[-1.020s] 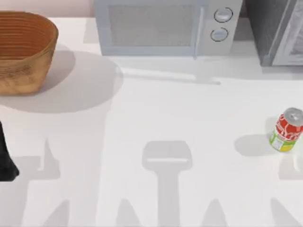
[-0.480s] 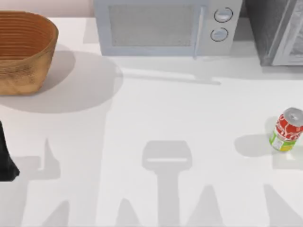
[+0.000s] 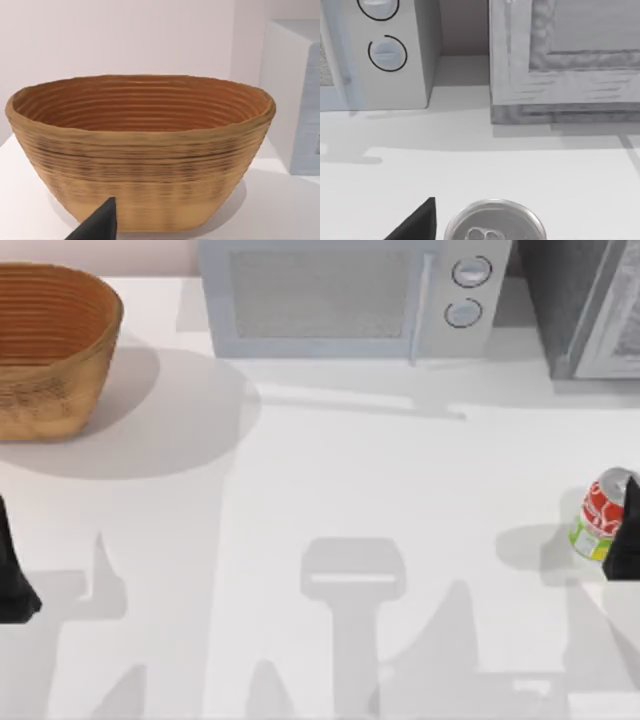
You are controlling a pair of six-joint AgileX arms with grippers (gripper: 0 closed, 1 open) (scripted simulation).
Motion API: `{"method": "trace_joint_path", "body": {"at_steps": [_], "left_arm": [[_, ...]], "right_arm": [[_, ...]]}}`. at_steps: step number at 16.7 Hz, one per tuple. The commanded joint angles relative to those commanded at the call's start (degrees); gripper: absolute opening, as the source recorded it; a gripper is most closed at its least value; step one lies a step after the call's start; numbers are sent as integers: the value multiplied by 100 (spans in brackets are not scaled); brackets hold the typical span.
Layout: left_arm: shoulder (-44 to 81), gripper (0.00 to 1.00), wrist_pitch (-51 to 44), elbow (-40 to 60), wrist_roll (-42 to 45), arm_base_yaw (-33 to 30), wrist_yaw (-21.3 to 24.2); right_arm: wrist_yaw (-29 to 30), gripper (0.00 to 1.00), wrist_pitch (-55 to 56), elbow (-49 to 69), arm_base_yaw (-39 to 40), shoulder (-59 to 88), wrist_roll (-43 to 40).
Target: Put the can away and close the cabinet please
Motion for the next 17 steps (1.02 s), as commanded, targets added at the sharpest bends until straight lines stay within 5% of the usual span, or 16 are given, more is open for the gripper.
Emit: {"method": "trace_joint_path", "body": {"at_steps": [8, 17], "left_arm": [[0, 100, 0, 0, 0, 0, 0], [0, 100, 0, 0, 0, 0, 0]], "right_arm": [[792, 100, 2912, 62, 761, 3737, 272], [927, 100, 3404, 62, 871, 4341, 316]]}}
